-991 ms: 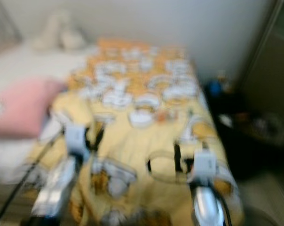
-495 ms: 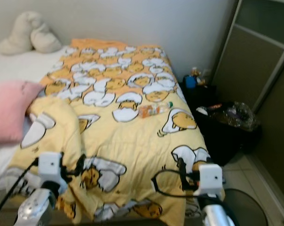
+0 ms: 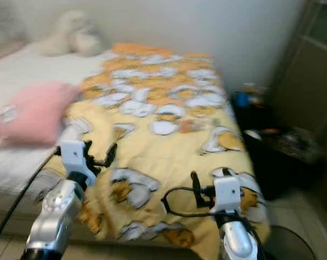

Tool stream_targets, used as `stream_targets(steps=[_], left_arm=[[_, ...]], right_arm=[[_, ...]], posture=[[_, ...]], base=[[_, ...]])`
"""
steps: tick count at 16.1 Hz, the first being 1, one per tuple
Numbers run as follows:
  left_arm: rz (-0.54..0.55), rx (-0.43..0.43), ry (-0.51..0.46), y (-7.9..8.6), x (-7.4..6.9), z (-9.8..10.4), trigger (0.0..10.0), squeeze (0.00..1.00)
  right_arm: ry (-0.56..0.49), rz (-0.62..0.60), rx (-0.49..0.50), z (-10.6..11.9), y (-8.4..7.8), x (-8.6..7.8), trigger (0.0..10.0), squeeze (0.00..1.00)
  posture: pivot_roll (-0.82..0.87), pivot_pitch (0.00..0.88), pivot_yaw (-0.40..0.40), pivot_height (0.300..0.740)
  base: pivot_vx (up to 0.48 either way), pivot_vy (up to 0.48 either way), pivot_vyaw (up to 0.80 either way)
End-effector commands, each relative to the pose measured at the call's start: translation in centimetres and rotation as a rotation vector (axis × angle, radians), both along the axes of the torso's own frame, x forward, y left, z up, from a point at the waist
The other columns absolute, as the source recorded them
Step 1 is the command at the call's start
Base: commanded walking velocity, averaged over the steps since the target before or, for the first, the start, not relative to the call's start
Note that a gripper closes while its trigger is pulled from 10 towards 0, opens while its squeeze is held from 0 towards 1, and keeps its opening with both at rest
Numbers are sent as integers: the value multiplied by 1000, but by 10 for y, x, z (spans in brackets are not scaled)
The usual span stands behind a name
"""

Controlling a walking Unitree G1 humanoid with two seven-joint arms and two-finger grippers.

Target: Clean up the room

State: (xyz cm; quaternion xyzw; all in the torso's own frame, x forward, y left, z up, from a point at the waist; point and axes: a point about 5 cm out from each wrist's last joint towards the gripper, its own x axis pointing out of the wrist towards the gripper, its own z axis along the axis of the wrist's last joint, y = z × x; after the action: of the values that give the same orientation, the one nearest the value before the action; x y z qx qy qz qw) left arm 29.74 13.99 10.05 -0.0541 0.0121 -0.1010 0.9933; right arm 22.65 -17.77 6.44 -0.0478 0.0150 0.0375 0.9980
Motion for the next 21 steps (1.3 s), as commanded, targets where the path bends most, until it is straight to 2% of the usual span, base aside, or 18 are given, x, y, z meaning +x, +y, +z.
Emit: stream_targets(steps=[1,4,11,15,16,18,19,20,21], left_arm=[[-51,0,-20,-11,3,4,10000,0],[-96,24,-57,-15,7,10,10000,0],[-132,12,-56,-21,7,10,10000,0],[-93,8,-57,-15,5,10,10000,0],[-64,13,-56,-9,3,11,10000,0],[-7,40,-72,3,-1,16,10000,0],[-22,120,-89,9,-3,21,10000,0],[-98,208,-113,14,-4,30,10000,0],[-155,254,-129,21,-8,40,10000,0]], right_arm=[[6,-25,-6,0,-4,0,10000,0],[-1,-37,-9,-1,-3,1,10000,0],[4,-50,-27,-4,-1,-3,10000,0],[-11,-68,2,5,0,8,10000,0],[-5,-107,69,10,4,23,10000,0],[-25,-129,174,30,24,64,10000,0],[-19,-162,263,39,33,89,10000,0],[11,-188,331,46,44,114,10000,0],[40,-205,359,52,52,130,10000,0]], posture=[[49,0,28,740],[42,0,41,740],[30,0,54,740],[53,0,46,740],[74,0,38,740],[146,0,46,740],[187,21,43,740],[245,64,44,740],[314,112,43,740]], base=[[454,0,0],[454,0,0],[454,0,0],[458,0,0],[465,0,0],[461,0,0],[0,0,0],[0,0,0],[0,0,0]])
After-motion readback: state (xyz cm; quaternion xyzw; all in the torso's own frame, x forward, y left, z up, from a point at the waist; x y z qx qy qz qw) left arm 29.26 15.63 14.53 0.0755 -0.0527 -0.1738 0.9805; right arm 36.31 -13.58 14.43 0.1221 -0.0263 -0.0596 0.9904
